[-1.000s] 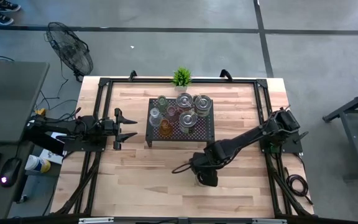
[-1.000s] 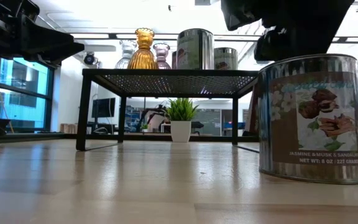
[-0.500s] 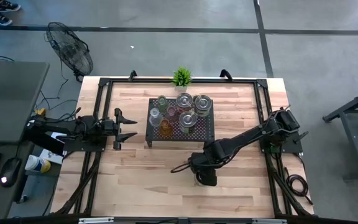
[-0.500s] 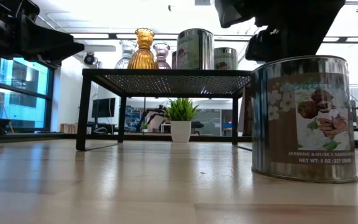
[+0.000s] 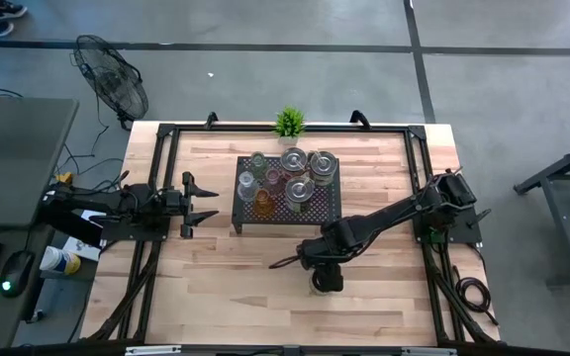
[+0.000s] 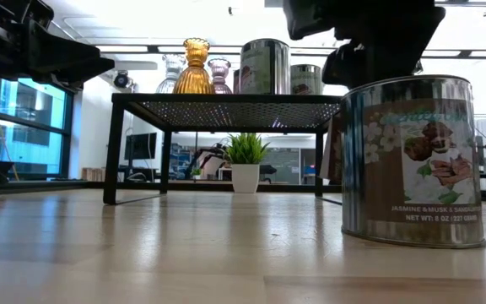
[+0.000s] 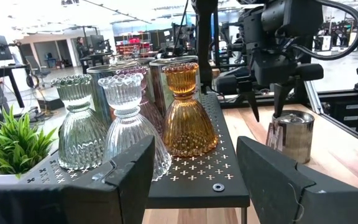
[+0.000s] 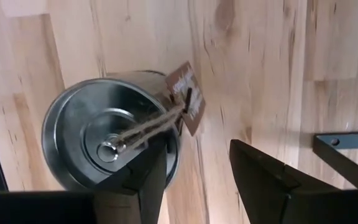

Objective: Pick & Place candle stick holders
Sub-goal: Put the brown scented candle on the shelf

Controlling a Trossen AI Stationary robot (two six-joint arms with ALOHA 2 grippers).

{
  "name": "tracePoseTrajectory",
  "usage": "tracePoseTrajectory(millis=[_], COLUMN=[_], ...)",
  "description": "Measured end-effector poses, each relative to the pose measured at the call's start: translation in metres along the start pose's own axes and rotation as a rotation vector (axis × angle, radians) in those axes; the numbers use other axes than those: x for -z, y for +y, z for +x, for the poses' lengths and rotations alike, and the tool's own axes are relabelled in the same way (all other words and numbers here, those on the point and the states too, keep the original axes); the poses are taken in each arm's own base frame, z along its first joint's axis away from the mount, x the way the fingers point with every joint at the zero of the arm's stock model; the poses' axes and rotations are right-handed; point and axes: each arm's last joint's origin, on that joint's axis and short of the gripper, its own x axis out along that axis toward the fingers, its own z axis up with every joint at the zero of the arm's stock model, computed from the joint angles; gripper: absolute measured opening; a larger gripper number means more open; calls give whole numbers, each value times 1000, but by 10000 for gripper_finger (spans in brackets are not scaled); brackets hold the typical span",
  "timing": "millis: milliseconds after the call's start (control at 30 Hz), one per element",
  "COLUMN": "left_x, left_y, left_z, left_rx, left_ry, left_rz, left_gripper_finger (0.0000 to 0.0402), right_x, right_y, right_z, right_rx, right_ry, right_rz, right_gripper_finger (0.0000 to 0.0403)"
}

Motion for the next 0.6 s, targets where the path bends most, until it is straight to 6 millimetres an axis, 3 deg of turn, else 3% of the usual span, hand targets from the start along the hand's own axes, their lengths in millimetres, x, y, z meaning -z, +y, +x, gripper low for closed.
tracePoseTrajectory(millis=[600], left_x=[0], left_y=[0], left_z=[0], left_rx=[0], left_ry=[0], left_rz=[0], left_gripper_finger=[222], right_x=[-4], right_y=[3], right_z=[1], right_rx=[-7], right_ry=[-55], right_rz=[-60], right_gripper_finger=[165])
